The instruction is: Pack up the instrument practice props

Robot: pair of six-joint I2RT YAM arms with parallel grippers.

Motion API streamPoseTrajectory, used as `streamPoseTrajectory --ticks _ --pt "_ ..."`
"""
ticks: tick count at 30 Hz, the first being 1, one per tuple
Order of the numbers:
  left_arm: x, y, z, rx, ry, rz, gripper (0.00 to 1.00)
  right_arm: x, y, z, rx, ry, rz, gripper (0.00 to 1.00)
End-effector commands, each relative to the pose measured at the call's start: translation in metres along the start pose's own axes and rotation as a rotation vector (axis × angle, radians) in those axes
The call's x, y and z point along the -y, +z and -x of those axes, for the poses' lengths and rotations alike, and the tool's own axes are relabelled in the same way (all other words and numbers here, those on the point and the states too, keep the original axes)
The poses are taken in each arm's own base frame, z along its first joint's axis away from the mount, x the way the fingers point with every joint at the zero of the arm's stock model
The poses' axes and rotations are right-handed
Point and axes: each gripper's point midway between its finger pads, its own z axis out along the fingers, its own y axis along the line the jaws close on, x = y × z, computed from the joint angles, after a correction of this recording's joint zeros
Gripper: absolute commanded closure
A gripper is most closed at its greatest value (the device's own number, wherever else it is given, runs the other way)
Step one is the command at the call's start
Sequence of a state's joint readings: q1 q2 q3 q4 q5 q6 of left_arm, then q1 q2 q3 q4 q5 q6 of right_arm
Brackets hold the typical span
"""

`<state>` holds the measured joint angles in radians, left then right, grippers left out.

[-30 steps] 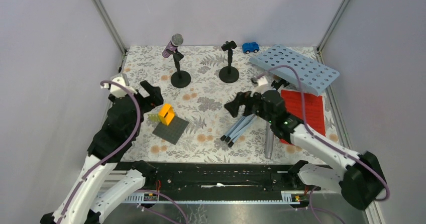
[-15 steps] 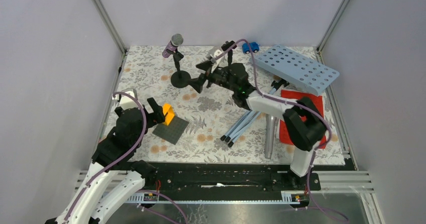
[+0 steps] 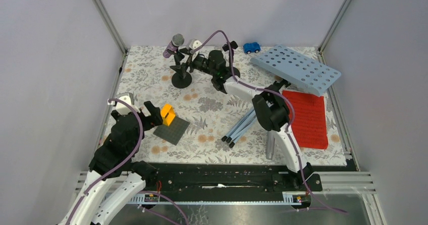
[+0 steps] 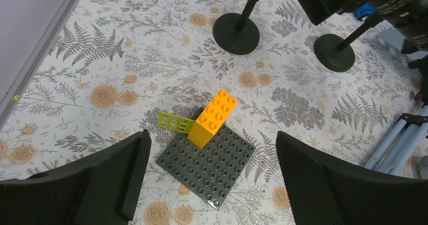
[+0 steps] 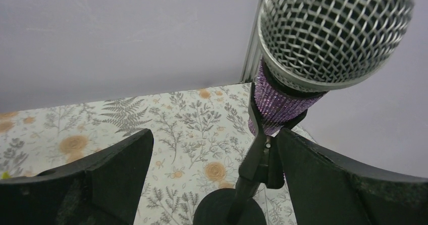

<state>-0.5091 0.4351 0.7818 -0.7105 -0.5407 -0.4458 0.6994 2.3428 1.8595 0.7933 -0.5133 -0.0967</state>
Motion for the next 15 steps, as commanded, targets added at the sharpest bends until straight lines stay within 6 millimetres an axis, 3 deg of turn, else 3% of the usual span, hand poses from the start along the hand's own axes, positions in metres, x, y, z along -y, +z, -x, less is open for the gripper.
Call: streamPoseTrajectory --ticks 1,5,15 --pt "0.0 -0.001 0.011 0.051 -0.005 -0.009 0.01 0.028 0.014 0.008 0.039 -0.076 -0.078 0.0" --pt "0.001 -0.002 0.011 0.053 -0.001 -0.019 0.01 0.043 0.018 0.001 0.037 -0.088 -0.142 0.0" --pt "0.0 0.0 0.012 0.056 -0.001 -0.013 0.01 0.055 0.033 -0.001 0.064 -0.066 -0.173 0.0"
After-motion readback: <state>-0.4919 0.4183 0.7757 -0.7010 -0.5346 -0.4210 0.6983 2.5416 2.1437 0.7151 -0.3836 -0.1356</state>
